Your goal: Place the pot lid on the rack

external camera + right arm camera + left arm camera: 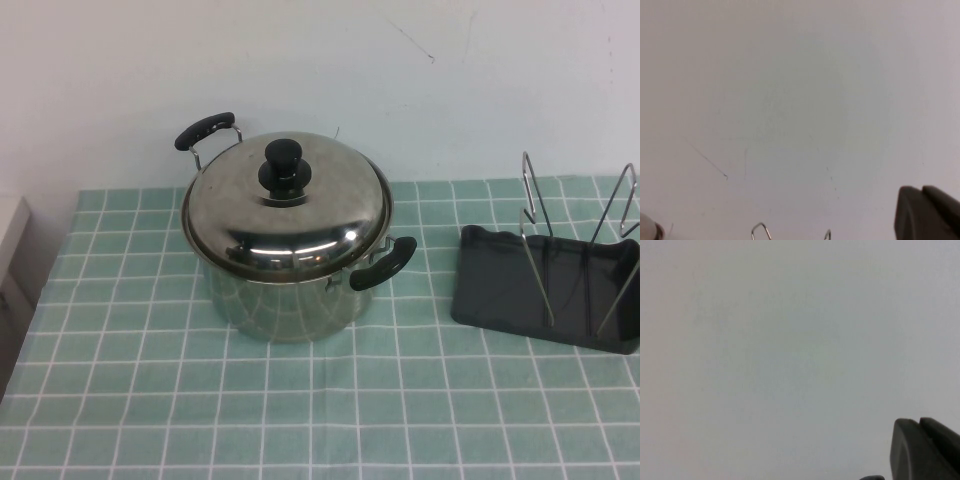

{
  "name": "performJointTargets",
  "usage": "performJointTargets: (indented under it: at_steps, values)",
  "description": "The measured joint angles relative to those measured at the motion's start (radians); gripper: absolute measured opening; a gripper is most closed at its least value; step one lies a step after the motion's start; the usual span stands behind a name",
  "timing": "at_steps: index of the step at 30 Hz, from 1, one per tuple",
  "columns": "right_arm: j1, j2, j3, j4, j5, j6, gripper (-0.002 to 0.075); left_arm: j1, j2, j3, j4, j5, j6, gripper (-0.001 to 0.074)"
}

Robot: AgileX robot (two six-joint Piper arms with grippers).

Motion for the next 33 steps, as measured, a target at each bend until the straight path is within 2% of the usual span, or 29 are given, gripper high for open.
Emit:
performJointTargets:
  at_steps: [6, 10, 13, 16, 21, 26, 30, 33]
  values:
    - [0.000, 0.000, 0.000, 0.054, -0.085, -0.018, -0.0003, 0.000, 0.000, -0.026, 0.000, 0.048, -0.017, -0.0003]
    - [0.000, 0.000, -0.005, 0.057, -0.096, -0.090, -0.0003, 0.000, 0.000, -0.195, 0.000, 0.285, -0.033, -0.0003]
    - [0.000, 0.000, -0.075, 0.043, 0.055, -0.125, -0.0003, 0.000, 0.019, -0.346, 0.000, 0.490, -0.040, -0.0003]
    - [0.000, 0.000, -0.165, 0.000, 0.283, -0.133, -0.0003, 0.000, 0.098, -0.501, -0.030, 0.698, -0.057, -0.0003]
    - [0.000, 0.000, -0.233, -0.057, 0.543, -0.148, -0.0003, 0.000, 0.280, -0.666, -0.174, 0.856, -0.022, -0.0003]
    - [0.000, 0.000, -0.238, -0.049, 0.621, -0.177, -0.0003, 0.000, 0.495, -0.731, -0.482, 0.833, 0.278, -0.0003]
    - [0.000, 0.000, -0.238, -0.043, 0.628, -0.181, -0.0003, 0.000, 0.670, -0.738, -0.865, 0.733, 0.610, -0.0003]
    - [0.000, 0.000, -0.238, -0.040, 0.632, -0.207, -0.0003, 0.000, 0.806, -0.740, -1.188, 0.653, 0.927, -0.0003]
